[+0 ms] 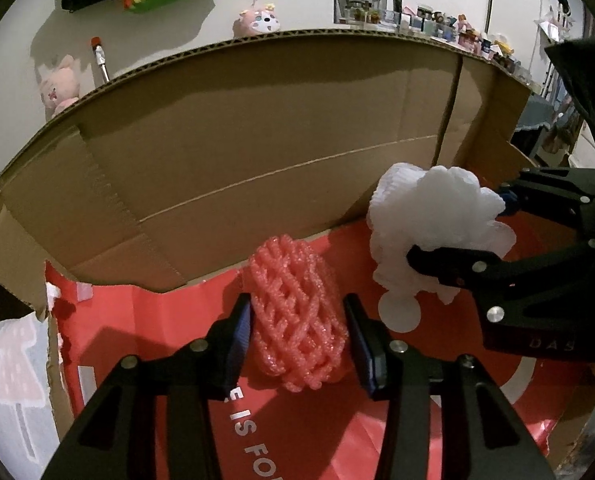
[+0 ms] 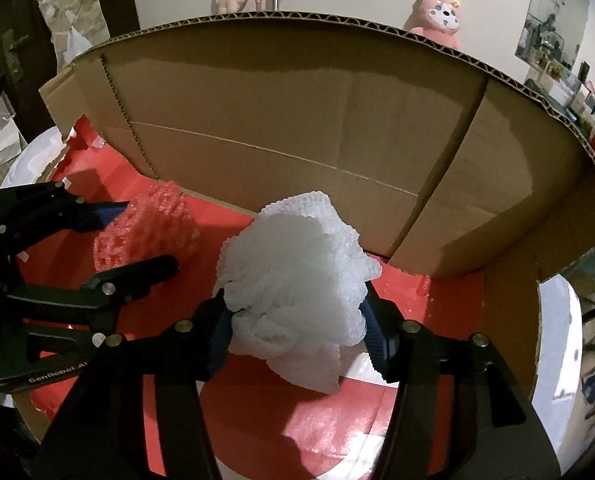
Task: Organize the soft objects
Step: 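Carry the pouf with the right tool while the left tool carries the mesh net into the box, then open the right tool releasing the pouf while the left tool releases the mesh net, then withdraw both tools from the box back over the table, then grasp the red knitted ball with the left tool while the right tool grasps the cream knitted scrunchie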
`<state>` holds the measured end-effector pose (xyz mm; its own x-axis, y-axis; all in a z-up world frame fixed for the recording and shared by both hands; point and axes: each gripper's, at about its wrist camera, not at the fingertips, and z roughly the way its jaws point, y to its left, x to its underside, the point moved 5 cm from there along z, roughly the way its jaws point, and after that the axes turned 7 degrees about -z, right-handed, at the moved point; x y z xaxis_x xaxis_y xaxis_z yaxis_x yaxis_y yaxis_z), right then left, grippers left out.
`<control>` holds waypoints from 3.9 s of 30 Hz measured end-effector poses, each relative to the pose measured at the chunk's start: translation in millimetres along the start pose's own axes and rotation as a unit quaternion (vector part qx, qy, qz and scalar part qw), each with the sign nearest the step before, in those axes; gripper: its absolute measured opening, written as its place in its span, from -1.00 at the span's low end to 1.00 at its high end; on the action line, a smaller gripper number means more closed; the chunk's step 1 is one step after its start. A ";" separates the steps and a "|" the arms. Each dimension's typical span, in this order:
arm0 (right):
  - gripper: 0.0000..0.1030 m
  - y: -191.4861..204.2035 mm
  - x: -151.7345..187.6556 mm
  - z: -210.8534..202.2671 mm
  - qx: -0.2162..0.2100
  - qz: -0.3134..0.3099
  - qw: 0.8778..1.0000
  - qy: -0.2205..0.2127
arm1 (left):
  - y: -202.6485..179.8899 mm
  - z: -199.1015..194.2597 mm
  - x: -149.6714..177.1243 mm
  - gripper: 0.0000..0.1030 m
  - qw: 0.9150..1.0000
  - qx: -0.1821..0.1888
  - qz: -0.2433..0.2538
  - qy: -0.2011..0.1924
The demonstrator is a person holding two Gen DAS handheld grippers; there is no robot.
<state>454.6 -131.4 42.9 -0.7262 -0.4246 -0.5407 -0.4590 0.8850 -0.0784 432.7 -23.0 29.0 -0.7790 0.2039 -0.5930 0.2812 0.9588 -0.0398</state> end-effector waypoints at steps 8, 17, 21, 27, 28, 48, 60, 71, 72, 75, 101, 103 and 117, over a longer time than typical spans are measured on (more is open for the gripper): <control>0.23 -5.3 3.1 1.5 0.009 0.007 1.000 -0.008 | 3.9 -1.7 -2.2 0.06 1.000 -0.001 -0.008 -0.001; 0.44 -16.6 0.2 -1.9 0.015 0.015 1.000 -0.016 | 7.3 -19.4 -4.3 0.36 0.999 -0.007 -0.022 -0.023; 0.50 -18.5 -0.4 -8.7 0.018 0.012 1.000 -0.017 | 9.4 -37.1 -5.6 0.56 0.999 -0.008 -0.029 -0.044; 0.60 -18.6 1.8 -32.1 0.020 0.023 0.999 -0.031 | 10.3 -76.7 -5.6 0.79 0.996 -0.008 -0.042 -0.083; 0.60 -17.9 2.9 -38.0 0.020 0.024 0.999 -0.033 | 9.2 -82.1 -5.4 0.84 0.995 -0.009 -0.044 -0.088; 0.84 6.7 68.6 -215.8 0.065 0.036 0.981 -0.178 | -20.2 -229.8 51.2 0.99 0.976 0.005 -0.068 -0.207; 0.84 58.1 157.5 -287.0 0.110 0.007 0.960 -0.257 | -46.1 -280.9 131.3 1.00 0.964 0.000 -0.066 -0.256; 0.84 105.8 241.0 -307.5 0.130 0.016 0.944 -0.302 | -77.0 -299.7 218.4 1.00 0.957 0.005 -0.071 -0.282; 0.84 107.1 246.1 -307.1 0.131 0.018 0.944 -0.301 | -80.1 -298.7 224.3 1.00 0.957 0.004 -0.068 -0.282; 0.84 110.6 264.6 -302.2 0.115 0.038 0.946 -0.302 | -87.7 -293.0 241.1 1.00 0.958 0.002 -0.067 -0.278; 0.84 126.7 321.4 -196.0 0.055 0.081 0.968 -0.230 | -80.5 -199.5 303.5 0.97 0.978 -0.014 -0.094 -0.185; 0.84 128.6 316.3 -192.6 0.039 0.078 0.970 -0.229 | -78.8 -197.6 299.7 0.91 0.979 -0.017 -0.087 -0.184; 0.23 158.1 267.3 -152.0 -0.033 -0.011 0.983 -0.183 | -69.2 -178.4 292.0 0.08 0.988 0.006 -0.058 -0.144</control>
<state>110.1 -134.1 13.3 -0.4889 -0.3353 -0.8053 -0.5135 0.8569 -0.0451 85.8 5.5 2.1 -0.6154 0.0267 -0.7877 0.2077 0.9696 -0.1294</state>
